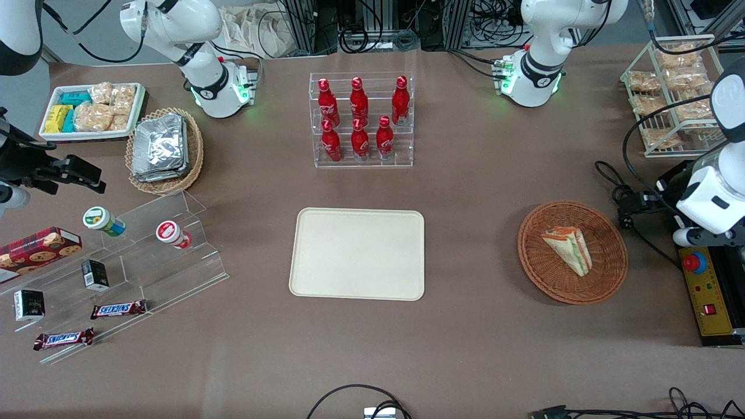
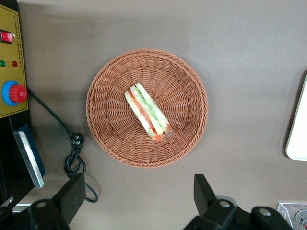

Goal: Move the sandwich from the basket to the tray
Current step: 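Lower the open left gripper over the sandwich in the wicker basket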

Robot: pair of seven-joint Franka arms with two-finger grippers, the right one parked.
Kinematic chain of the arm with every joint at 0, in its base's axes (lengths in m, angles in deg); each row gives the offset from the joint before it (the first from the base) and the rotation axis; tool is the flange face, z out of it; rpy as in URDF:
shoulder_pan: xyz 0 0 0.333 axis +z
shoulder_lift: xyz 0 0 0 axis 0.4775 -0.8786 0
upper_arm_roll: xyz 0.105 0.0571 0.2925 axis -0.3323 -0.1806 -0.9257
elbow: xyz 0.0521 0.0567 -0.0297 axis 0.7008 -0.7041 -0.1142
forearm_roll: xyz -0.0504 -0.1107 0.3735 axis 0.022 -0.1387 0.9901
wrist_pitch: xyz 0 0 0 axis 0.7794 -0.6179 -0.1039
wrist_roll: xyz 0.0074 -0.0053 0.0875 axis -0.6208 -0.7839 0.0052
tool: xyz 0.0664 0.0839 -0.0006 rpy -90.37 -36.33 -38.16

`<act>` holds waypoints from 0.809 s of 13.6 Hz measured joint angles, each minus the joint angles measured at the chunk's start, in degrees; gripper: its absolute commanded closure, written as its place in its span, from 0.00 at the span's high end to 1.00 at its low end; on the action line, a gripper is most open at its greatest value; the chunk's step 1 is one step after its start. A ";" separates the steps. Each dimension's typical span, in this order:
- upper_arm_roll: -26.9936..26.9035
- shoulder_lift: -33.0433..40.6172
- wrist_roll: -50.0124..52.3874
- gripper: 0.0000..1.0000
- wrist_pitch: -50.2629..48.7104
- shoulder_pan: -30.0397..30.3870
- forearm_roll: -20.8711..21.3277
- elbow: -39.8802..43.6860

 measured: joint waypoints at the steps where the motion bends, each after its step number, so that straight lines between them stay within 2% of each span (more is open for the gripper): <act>1: 0.00 -0.48 0.00 1.00 -0.09 0.00 0.00 0.32; 6: 0.00 -3.23 1.92 1.00 0.02 0.02 0.00 0.57; 8: -0.01 -4.79 7.72 1.00 2.98 0.04 0.00 -0.83; 11: -0.04 -4.73 22.36 1.00 12.91 0.09 0.00 -8.61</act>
